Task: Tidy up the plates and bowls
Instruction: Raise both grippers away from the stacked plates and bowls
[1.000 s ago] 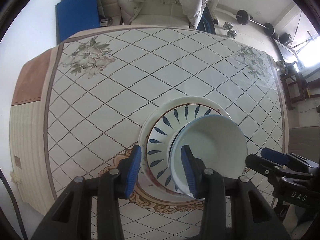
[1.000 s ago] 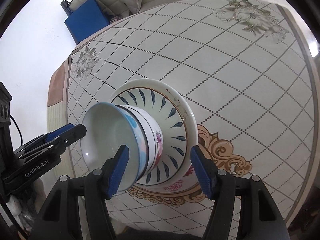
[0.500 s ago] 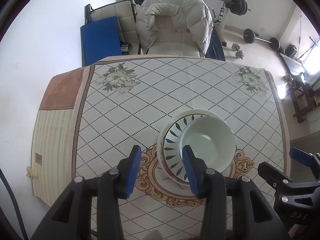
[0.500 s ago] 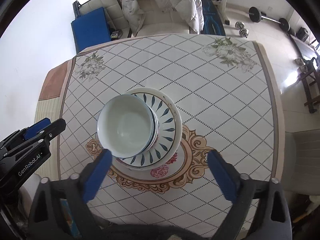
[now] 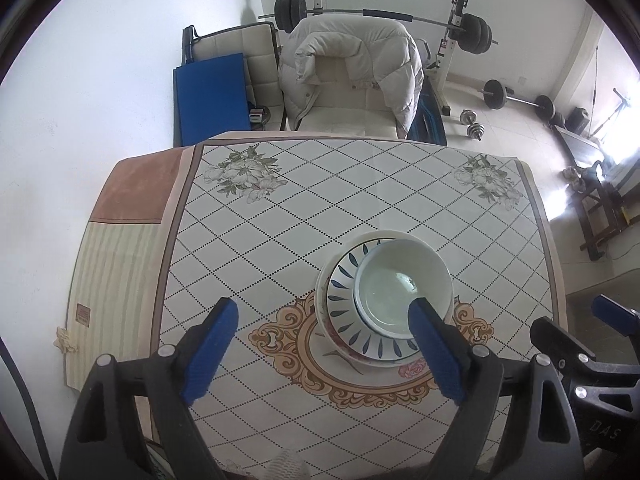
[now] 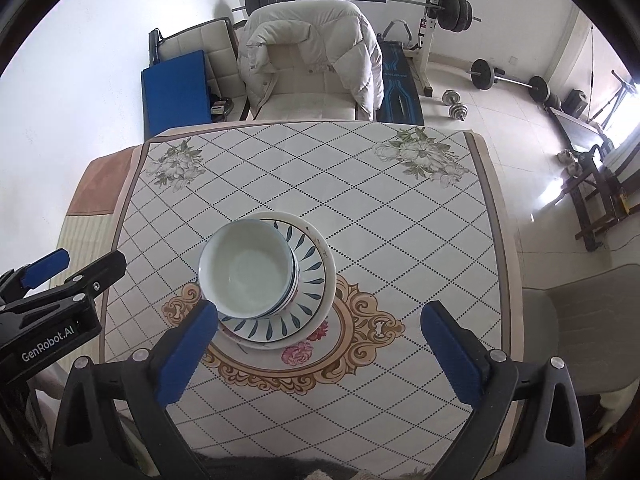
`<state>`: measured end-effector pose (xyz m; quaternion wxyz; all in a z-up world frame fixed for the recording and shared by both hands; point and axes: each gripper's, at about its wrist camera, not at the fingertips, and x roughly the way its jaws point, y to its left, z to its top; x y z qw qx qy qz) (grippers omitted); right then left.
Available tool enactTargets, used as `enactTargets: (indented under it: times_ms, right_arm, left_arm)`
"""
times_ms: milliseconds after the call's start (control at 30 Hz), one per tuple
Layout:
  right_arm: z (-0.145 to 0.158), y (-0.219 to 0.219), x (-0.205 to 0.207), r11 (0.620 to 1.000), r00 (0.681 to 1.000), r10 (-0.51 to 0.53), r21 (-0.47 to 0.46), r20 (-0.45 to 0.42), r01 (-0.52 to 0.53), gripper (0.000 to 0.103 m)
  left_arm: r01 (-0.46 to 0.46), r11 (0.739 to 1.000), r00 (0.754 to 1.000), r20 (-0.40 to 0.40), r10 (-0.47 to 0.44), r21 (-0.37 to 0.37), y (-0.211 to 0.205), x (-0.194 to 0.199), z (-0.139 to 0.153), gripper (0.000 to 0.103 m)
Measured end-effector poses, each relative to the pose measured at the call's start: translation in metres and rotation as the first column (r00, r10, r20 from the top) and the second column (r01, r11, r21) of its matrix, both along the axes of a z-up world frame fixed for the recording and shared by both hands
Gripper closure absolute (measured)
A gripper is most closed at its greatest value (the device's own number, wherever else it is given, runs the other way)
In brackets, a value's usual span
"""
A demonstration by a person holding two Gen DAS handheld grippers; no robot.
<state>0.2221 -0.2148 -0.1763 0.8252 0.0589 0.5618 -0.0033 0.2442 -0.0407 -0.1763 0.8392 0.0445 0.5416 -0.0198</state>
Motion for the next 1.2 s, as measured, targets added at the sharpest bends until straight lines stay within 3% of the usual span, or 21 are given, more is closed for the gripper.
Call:
enactTargets:
  times_ms: [200,400,700,1033,1200]
  right_arm:
    - [0.011,-0.006,-0.022,0.999,0.999,-0.044,0.009,0.015,0.044,0.0]
    - [0.041,-0.011,-0.057,0.998,0.995,-0.059,-0.013,0.08,0.06,0.0]
    - [0.096,-0.01,-0.138,0.999,0.978,-0.018,-0.038,0.209,0.027,0.0]
    - [0.132,-0.018,-0.223,0.999,0.963,-0.002,-0.052,0.269,0.017,0.0]
    - [0.147,-0.023,-0.25,0.997,0.954,-0.012,-0.064,0.299,0.032,0.0]
  left_arm:
    - [0.028,1.0,0.999,0.024,-0.028,0.002,-0.008,-0.028,0.018,0.016]
    - [0.027,1.0,0.997,0.079,-0.026,-0.008,-0.016,-0.065,0.047,0.016]
    - [-0.025,1.0,0.988,0.15,0.025,0.0,-0.022,-0.139,0.088,0.016]
    - [-0.05,0.999,0.982,0.183,0.05,-0.007,-0.021,-0.206,0.113,0.016]
    - [-0.081,0.997,0.968,0.239,0.081,-0.008,-0.016,-0.226,0.129,0.016]
